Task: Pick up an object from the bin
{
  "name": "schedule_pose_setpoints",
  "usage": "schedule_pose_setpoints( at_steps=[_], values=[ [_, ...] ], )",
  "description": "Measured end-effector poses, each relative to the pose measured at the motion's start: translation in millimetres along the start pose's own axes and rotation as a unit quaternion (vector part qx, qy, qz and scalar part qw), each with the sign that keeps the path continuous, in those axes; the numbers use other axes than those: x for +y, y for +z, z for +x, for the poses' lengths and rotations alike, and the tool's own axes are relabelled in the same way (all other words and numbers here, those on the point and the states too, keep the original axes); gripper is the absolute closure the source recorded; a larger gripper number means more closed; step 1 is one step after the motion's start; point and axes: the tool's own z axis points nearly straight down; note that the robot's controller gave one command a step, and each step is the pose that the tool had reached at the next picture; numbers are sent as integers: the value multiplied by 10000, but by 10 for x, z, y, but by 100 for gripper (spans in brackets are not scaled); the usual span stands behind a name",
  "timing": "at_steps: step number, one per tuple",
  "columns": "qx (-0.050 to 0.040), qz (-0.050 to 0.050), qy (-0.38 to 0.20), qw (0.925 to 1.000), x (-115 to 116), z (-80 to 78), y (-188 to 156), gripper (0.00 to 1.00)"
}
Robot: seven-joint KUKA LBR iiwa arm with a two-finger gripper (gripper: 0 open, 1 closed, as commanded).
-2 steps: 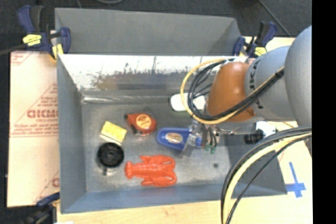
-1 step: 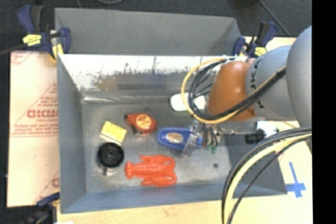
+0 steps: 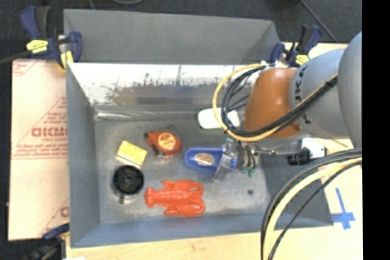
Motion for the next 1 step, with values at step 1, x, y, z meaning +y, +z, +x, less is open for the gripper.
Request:
schedule_pose_setpoints(
  at_steps=[1],
  values=[
    [10,5,-5,10000,-4,5,-224,100]
  ],
)
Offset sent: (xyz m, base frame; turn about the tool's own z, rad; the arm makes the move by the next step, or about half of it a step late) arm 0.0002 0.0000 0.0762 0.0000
